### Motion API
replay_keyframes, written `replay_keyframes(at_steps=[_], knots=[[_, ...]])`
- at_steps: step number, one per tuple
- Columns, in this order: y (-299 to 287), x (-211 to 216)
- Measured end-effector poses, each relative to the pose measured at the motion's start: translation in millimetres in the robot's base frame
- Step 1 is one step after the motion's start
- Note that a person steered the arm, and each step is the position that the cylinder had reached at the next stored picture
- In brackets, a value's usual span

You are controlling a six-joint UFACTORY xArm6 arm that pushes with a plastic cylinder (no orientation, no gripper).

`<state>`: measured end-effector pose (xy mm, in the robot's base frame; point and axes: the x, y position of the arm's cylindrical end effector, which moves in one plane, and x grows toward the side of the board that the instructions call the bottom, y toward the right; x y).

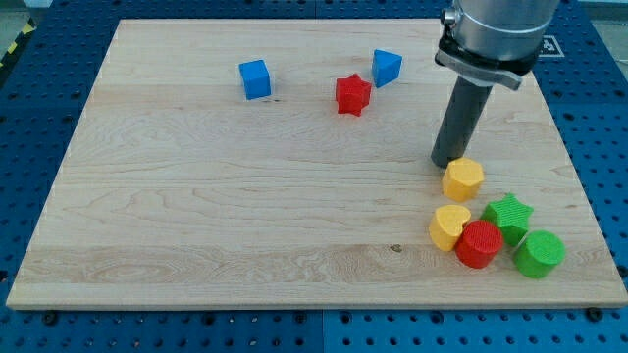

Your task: Point your arm at blue cube

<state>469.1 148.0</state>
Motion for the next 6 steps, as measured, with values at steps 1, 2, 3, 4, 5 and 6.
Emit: replay_keyframes(at_steps=[1,2,3,4,5,6], knots=[[4.8,16.0],[-28.1,4.3],[-111.8,-30.9],[-194.8,-75.5],[-216.1,-119.2],[-211.2,-135.0]])
